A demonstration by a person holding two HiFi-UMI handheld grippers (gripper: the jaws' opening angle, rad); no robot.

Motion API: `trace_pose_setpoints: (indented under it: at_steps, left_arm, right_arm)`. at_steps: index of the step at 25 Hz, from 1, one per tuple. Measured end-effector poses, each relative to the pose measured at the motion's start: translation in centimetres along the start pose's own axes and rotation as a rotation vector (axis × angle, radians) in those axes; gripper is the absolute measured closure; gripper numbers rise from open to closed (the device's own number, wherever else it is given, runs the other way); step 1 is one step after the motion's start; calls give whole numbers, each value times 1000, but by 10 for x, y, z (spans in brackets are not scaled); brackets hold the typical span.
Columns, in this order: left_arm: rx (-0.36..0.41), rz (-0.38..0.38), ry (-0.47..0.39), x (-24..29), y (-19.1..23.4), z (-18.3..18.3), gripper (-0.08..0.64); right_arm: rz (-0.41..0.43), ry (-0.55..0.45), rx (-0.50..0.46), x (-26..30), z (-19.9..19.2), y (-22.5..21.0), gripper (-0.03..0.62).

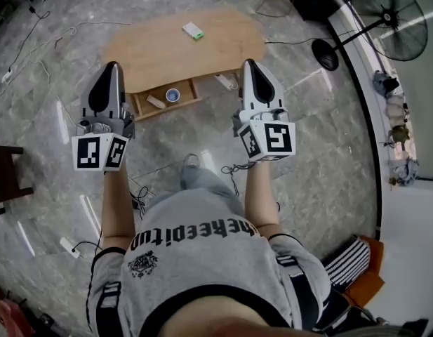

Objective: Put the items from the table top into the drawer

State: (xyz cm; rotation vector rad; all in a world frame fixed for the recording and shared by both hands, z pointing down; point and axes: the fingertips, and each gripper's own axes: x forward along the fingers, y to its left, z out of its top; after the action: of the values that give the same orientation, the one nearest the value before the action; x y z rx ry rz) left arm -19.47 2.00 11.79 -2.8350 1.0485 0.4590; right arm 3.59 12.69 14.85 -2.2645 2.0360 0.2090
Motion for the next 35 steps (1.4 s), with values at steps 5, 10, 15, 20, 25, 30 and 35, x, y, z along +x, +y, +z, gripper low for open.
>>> trace_pose_setpoints:
  at_steps: [5, 10, 15, 20, 25, 30, 35]
  left_arm:
    - [5, 18, -2, 28, -6, -9, 549]
    - [13, 34, 7, 44, -9, -16, 549]
    - [23, 43, 16, 60, -2, -23, 549]
    - [20, 33, 27, 83, 15, -37, 549]
    - [8, 6, 23, 121, 33, -49, 549]
    - [2, -25, 20, 162, 58, -60, 548]
    - [3, -58, 15, 204, 83, -66, 549]
  right_arm:
    - [35, 5, 8, 20, -7, -24, 589]
    - [52, 5, 30, 34, -15, -39, 589]
    - [65, 18, 44, 54, -25, -45, 589]
    - [60, 29, 46, 82, -36, -49, 589]
    - [34, 34, 41, 117, -43, -60, 589]
    - [6, 28, 33, 159, -45, -69, 589]
    - [-16, 20, 34, 204, -48, -75, 589]
